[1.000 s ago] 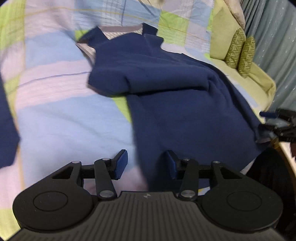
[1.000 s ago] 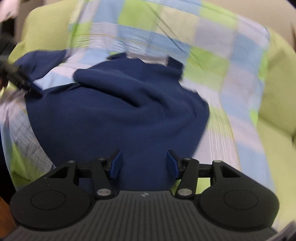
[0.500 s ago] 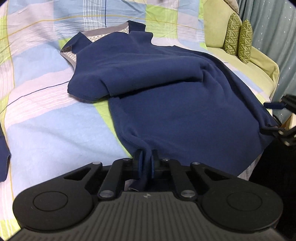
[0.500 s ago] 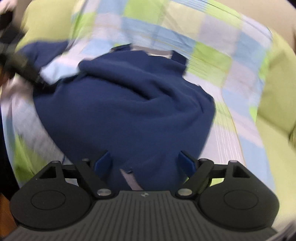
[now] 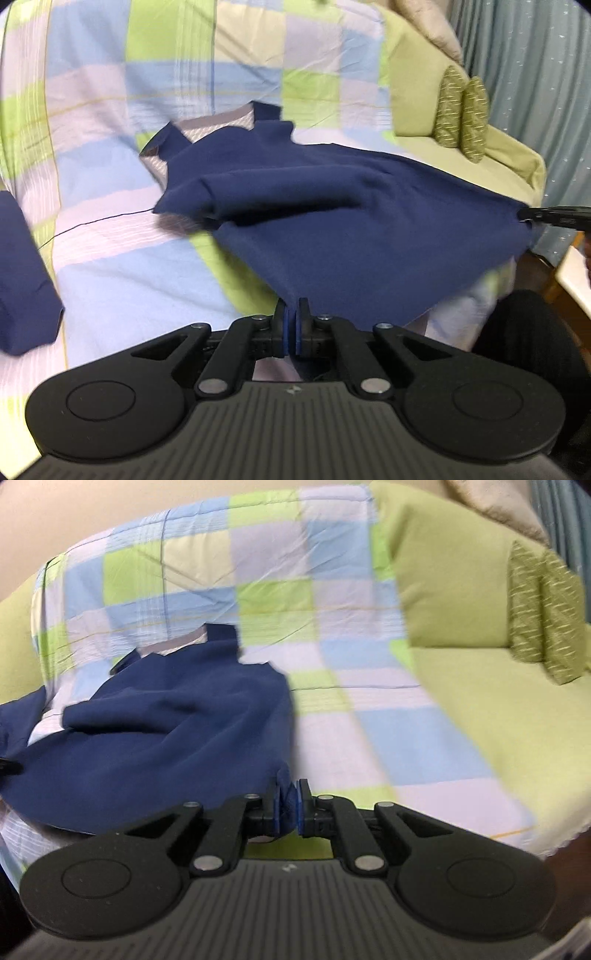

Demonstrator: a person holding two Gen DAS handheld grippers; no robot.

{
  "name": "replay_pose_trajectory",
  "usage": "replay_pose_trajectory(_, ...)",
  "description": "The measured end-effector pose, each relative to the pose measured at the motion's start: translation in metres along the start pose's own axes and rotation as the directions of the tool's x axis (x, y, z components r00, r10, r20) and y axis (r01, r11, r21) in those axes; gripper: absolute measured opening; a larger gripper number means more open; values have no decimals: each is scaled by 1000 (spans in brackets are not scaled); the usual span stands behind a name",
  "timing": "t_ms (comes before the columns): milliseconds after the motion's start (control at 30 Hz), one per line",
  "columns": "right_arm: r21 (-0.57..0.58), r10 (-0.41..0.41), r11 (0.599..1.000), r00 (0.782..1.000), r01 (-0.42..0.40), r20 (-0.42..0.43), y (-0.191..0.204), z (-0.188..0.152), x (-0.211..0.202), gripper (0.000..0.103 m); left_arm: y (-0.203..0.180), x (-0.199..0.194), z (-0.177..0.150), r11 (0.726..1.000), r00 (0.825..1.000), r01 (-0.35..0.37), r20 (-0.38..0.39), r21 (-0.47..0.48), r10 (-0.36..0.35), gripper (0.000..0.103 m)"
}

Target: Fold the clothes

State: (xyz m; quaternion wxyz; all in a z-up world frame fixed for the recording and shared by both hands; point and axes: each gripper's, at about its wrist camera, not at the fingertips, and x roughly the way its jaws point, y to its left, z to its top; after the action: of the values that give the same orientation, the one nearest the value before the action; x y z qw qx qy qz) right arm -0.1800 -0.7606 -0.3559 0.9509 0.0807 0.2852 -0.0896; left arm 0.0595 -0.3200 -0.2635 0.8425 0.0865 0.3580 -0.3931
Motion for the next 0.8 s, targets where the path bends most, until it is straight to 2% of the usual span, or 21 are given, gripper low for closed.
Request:
replay_pose_trajectory(167,-9,-26,1000,998,25,-63,-12,-27,-9,5,-21,3,-33,997,996,30,-81,-77,-36,0)
replay_pose_trajectory(267,34,-19,999,993,23,-113,-16,-41,7,5,-20,13,-48,993,992,36,-119,-108,-49,0)
replay_pose_trajectory(367,15,-39,999,990,42,-133,-14,-39,18,8,-19,12,-50,993,988,46,-141,-111,-62,0)
replay_pose_trajectory(433,13,-58,998,991,60,-124,-12,-34,16,14,-14,4,-46,992,989,55,-134,-115,-70,0)
replay_pose_trajectory(500,7,-80,997,995,81,-63,-6,-24,4,15,-9,-6,-42,992,989,61,-124,-115,-75,1)
replay_pose_trajectory(567,-8,-80,997,997,80,-2,4,-15,-6,16,1,-17,-34,995,993,33,-113,-98,-44,1)
replay_pose_trajectory(600,-19,-70,997,997,70,21,8,-12,-9,16,7,-23,-31,995,994,17,-106,-94,-27,1)
replay_pose_trajectory(667,-75,3,997,997,3,76,32,2,-7,19,26,-36,-26,995,997,-14,-73,-102,6,4)
replay_pose_trajectory(733,-120,86,990,992,-75,87,53,11,4,23,44,-40,-18,994,998,-53,-48,-100,48,4)
replay_pose_trajectory(800,-159,167,975,983,-153,76,71,16,20,25,62,-40,-9,992,996,-83,-20,-99,81,8)
